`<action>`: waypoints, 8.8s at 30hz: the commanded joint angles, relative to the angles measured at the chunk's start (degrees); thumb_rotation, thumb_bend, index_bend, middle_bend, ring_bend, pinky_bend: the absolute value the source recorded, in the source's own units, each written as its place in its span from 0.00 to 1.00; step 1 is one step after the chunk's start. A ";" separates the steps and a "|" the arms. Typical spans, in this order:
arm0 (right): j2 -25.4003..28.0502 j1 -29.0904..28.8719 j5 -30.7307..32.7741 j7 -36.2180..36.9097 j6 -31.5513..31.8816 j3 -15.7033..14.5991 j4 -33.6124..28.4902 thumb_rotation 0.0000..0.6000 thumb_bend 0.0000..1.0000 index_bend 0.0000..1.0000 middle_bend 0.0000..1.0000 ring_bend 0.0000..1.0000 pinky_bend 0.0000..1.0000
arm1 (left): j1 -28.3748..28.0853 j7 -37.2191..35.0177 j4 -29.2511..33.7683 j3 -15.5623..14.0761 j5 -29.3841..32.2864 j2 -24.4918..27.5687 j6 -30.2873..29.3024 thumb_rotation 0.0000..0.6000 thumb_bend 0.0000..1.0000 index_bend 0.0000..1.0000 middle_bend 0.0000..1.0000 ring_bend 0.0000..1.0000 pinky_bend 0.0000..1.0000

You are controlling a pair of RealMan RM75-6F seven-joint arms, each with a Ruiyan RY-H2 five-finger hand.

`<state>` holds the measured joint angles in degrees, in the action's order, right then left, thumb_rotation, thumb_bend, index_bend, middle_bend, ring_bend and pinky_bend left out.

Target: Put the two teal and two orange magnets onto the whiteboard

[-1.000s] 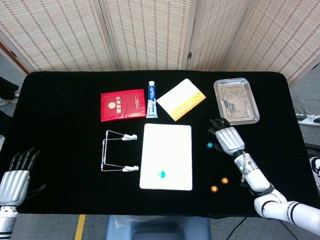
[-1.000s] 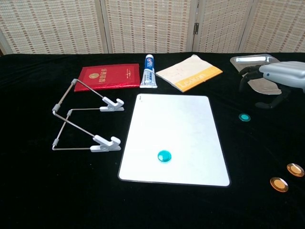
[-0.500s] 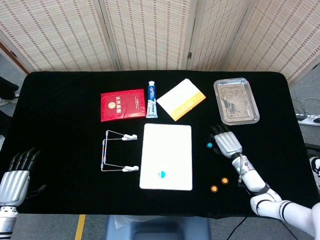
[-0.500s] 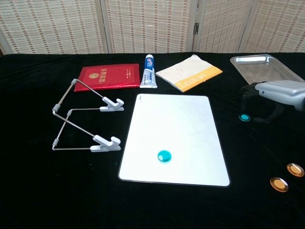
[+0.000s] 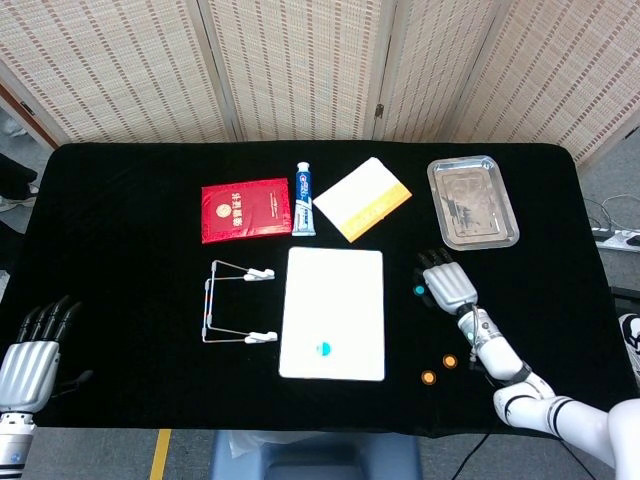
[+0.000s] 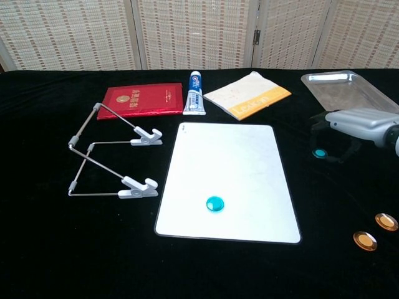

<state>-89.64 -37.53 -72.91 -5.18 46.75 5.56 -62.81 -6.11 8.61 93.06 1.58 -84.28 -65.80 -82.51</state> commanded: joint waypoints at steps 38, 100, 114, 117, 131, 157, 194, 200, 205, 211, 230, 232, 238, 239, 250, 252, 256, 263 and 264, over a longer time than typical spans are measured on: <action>7.09 -1.94 -11.93 -7.37 3.72 -3.85 -25.83 1.00 0.44 0.52 0.20 0.00 0.00 | 0.25 -0.63 -0.20 -0.09 -0.06 0.01 -0.58 1.00 0.17 0.00 0.00 0.00 0.00; 11.49 18.07 -16.68 0.23 24.12 -14.47 -17.01 1.00 0.45 0.41 0.18 0.01 0.00 | -0.28 -2.95 -1.64 -0.28 -2.29 -0.54 -0.69 1.00 0.17 0.00 0.00 0.00 0.00; 8.72 19.49 -17.91 2.17 23.20 -13.79 -12.71 1.00 0.45 0.41 0.18 0.00 0.00 | 0.02 -3.18 -1.48 -0.43 -2.16 -0.25 -1.01 1.00 0.17 0.00 0.00 0.00 0.00; 8.62 19.62 -18.00 1.88 22.86 -13.66 -12.60 1.00 0.45 0.41 0.18 0.00 0.00 | 0.11 -3.34 -1.62 -0.51 -2.11 -0.23 -0.99 1.00 0.17 0.00 0.00 0.00 0.00; 7.93 20.01 -17.97 1.50 21.08 -13.18 -11.76 1.00 0.45 0.41 0.18 0.00 0.00 | 0.23 -3.87 -2.10 -0.70 -1.97 -0.30 -0.80 1.00 0.17 0.00 0.00 0.00 0.00; 10.95 15.34 -18.69 2.27 18.00 -8.43 -18.77 1.00 0.45 0.52 0.20 0.01 0.00 | 0.29 -4.13 -2.23 -0.58 -1.98 -0.28 -0.99 1.00 0.17 0.00 0.00 0.00 0.00; -4.99 -12.78 7.46 -20.13 -2.91 7.03 -14.84 1.00 0.45 0.15 0.18 0.00 0.00 | 1.11 -4.15 -2.10 -0.61 -1.51 0.34 -1.58 1.00 0.17 0.00 0.00 0.00 0.00; 1.29 -8.37 2.07 -15.00 2.17 3.87 -21.55 1.00 0.45 0.19 0.18 0.01 0.00 | 1.19 -4.46 -2.31 -0.62 -1.56 0.36 -1.65 1.00 0.17 0.00 0.00 0.00 0.00; 8.71 -3.19 -5.07 -10.36 7.49 -1.18 -27.04 1.00 0.44 0.34 0.19 0.01 0.00 | 0.86 -4.45 -2.31 -0.44 -1.87 0.34 -1.52 1.00 0.17 0.00 0.00 0.00 0.00; 15.54 2.90 -13.80 -6.00 14.44 -8.03 -30.35 1.00 0.45 0.38 0.19 0.02 0.00 | 0.22 -3.79 -1.72 -0.23 -2.41 0.29 -1.20 1.00 0.17 0.00 0.00 0.00 0.00; 16.71 13.89 -27.06 2.46 25.14 -17.87 -19.31 1.00 0.45 0.38 0.20 0.02 0.00 | 0.13 -2.74 -0.27 -0.37 -3.20 0.85 -1.74 1.00 0.17 0.00 0.00 0.00 0.00; 16.06 14.14 -27.46 2.90 24.69 -18.14 -18.25 1.00 0.44 0.38 0.20 0.02 0.00 | 0.13 -2.74 -0.27 -0.41 -3.25 0.86 -1.75 1.00 0.17 0.00 0.00 0.00 0.00; 14.11 14.40 -28.79 2.82 23.57 -18.43 -15.65 1.00 0.44 0.38 0.20 0.01 0.00 | 0.17 -2.95 -0.43 -0.48 -3.30 0.78 -1.81 1.00 0.17 0.00 0.00 0.00 0.00; 13.71 14.41 -28.95 2.83 23.27 -18.46 -15.27 1.00 0.44 0.38 0.20 0.01 0.00 | 0.18 -2.99 -0.46 -0.49 -3.29 0.78 -1.80 1.00 0.17 0.00 0.00 0.00 0.00; 12.12 14.18 -29.94 2.60 21.69 -18.24 -13.48 1.00 0.45 0.38 0.19 0.01 0.00 | 0.52 -3.49 -0.84 -0.65 -3.32 0.88 -2.20 1.00 0.17 0.00 0.00 0.00 0.00; 11.97 14.16 -30.04 2.35 21.58 -18.11 -13.25 1.00 0.44 0.38 0.19 0.02 0.00 | 0.53 -3.48 -0.94 -0.69 -3.34 0.83 -2.19 1.00 0.17 0.00 0.00 0.00 0.00; 11.56 13.96 -30.31 1.97 20.95 -18.05 -13.09 1.00 0.45 0.38 0.19 0.01 0.00 | 0.53 -3.61 -1.00 -0.75 -3.50 0.84 -2.20 1.00 0.17 0.00 0.00 0.00 0.00; 11.33 13.88 -30.53 1.10 20.10 -18.10 -12.93 1.00 0.45 0.38 0.19 0.01 0.00 | 0.70 -4.29 -1.27 -0.91 -3.48 0.91 -2.22 1.00 0.17 0.00 0.00 0.00 0.00; 11.29 13.89 -30.51 1.00 20.01 -18.09 -12.85 1.00 0.45 0.38 0.19 0.01 0.00 | 0.71 -4.39 -1.33 -0.93 -3.50 0.90 -2.21 1.00 0.17 0.00 0.00 0.00 0.00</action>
<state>-78.32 -23.64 -103.43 -4.14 66.79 -12.54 -75.70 -5.41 4.23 91.74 0.66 -87.77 -64.90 -84.73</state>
